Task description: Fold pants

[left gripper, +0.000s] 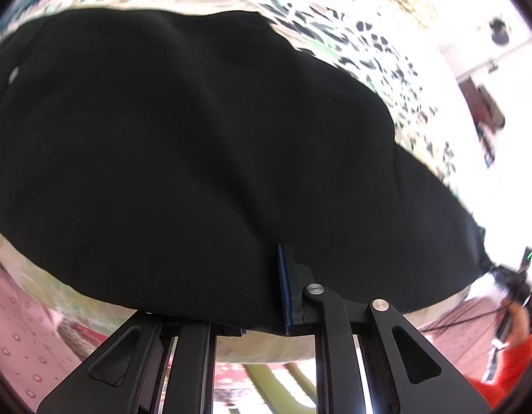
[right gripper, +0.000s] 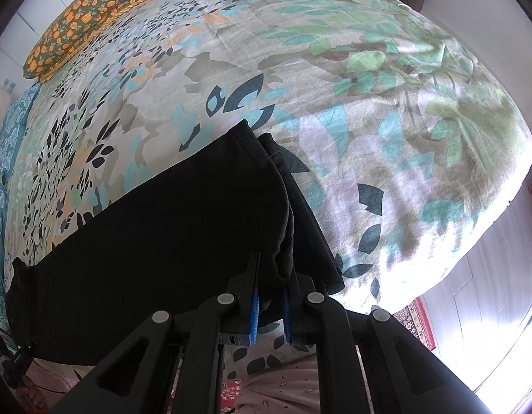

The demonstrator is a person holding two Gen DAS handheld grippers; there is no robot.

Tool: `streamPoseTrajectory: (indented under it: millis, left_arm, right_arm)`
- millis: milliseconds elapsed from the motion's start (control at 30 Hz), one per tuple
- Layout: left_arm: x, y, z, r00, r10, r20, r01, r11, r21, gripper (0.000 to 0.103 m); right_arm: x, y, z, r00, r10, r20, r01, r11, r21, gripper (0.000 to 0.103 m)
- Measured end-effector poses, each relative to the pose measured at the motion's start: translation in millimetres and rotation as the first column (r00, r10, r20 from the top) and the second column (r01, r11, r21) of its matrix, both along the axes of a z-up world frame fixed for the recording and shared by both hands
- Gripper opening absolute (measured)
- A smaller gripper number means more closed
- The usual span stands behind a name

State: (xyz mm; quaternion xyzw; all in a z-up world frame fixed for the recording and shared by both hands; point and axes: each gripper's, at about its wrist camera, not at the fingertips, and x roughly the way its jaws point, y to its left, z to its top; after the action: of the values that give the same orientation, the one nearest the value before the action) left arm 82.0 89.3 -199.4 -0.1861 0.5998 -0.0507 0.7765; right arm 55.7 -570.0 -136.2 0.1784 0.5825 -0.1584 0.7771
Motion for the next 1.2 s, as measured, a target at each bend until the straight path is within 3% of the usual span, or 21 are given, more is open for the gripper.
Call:
streamPoseTrajectory:
  millis: [133,200,267,300,367,400,433,467,533,600,633,700,733,767,800,867,933,1033,1067,1133,1200]
  left_arm:
    - [-1,-3,1,1.000,-0.007,-0.010,0.008,1.000,0.028,0.022]
    - [-7,5,4,1.000,0.014,-0.027,-0.014,1.000,0.020,0.037]
    - [-17,23,10,0.995,0.096,-0.023,-0.095,0.994,0.052,0.061]
    - [-22,36,13,0.987,0.158,-0.017,-0.156,0.986,0.057,0.062]
    - [-27,61,12,0.963,0.267,-0.028,-0.267,0.963,0.030,0.056]
    - [-30,72,9,0.948,0.316,-0.042,-0.316,0.949,0.012,0.045]
    - [-31,79,4,0.937,0.344,-0.064,-0.343,0.939,0.018,0.018]
    - [-32,84,1,0.931,0.355,-0.079,-0.356,0.935,0.008,0.012]
    - [-34,85,2,0.932,0.356,-0.076,-0.357,0.934,-0.002,0.009]
    - [-32,76,8,0.944,0.324,-0.057,-0.321,0.945,0.055,0.008]
    - [-31,73,9,0.948,0.314,-0.054,-0.310,0.948,0.077,0.008]
    - [-30,68,13,0.949,0.305,-0.075,-0.294,0.947,0.129,0.019]
    - [-32,67,15,0.944,0.315,-0.095,-0.299,0.942,0.152,0.031]
    - [-31,67,15,0.939,0.323,-0.115,-0.301,0.937,0.174,0.051]
    - [-37,68,21,0.937,0.329,-0.117,-0.305,0.934,0.185,0.058]
    - [-49,69,40,0.935,0.351,-0.050,-0.336,0.923,0.187,0.062]
    - [-48,68,63,0.936,0.348,0.045,-0.350,0.917,0.191,0.066]
    - [-19,64,83,0.943,0.284,0.175,-0.314,0.934,0.171,0.090]
    - [-5,64,83,0.941,0.259,0.216,-0.296,0.942,0.160,0.091]
    - [16,66,72,0.939,0.225,0.260,-0.273,0.947,0.167,0.091]
    - [36,68,52,0.951,0.198,0.238,-0.249,0.945,0.211,0.091]
  right_arm:
    - [1,0,-2,1.000,-0.003,-0.013,0.003,1.000,-0.007,0.011]
    - [1,0,-1,1.000,-0.006,-0.014,0.005,1.000,-0.014,0.011]
    - [0,-1,-1,1.000,-0.012,-0.010,0.012,1.000,-0.016,0.011]
    - [-1,-1,-1,1.000,-0.015,-0.007,0.015,1.000,-0.014,0.011]
    - [-1,-2,0,1.000,-0.022,-0.007,0.022,1.000,-0.012,0.011]
    - [-1,-2,0,1.000,-0.026,-0.010,0.026,1.000,-0.014,0.011]
    - [-1,-2,0,1.000,-0.029,-0.012,0.029,1.000,-0.012,0.012]
    - [-1,-3,0,0.999,-0.030,-0.012,0.030,1.000,-0.008,0.012]
    - [-3,-5,1,0.999,-0.037,-0.010,0.037,0.999,0.000,0.013]
    - [-6,-8,2,0.998,-0.066,-0.011,0.066,0.998,-0.003,0.024]
    - [-9,-11,4,0.996,-0.090,-0.011,0.090,0.996,-0.012,0.035]
    - [-17,-17,15,0.990,-0.135,0.040,0.135,0.991,-0.019,0.054]
    - [-23,-20,23,0.985,-0.154,0.074,0.157,0.987,-0.032,0.064]
    - [-30,-21,33,0.978,-0.174,0.111,0.182,0.981,-0.066,0.067]
    - [-38,-22,44,0.970,-0.186,0.158,0.203,0.974,-0.100,0.067]
    - [-49,-23,62,0.948,-0.196,0.249,0.225,0.970,-0.093,0.067]
    - [-52,-26,70,0.922,-0.219,0.321,0.217,0.975,0.043,0.067]
    - [-33,-21,59,0.905,-0.244,0.349,0.147,0.949,0.280,0.067]
    - [-21,-11,51,0.903,-0.252,0.348,0.129,0.932,0.339,0.067]
    - [-4,2,33,0.904,-0.264,0.336,0.112,0.905,0.410,0.067]
    - [9,15,9,0.921,-0.255,0.294,0.115,0.901,0.419,0.067]
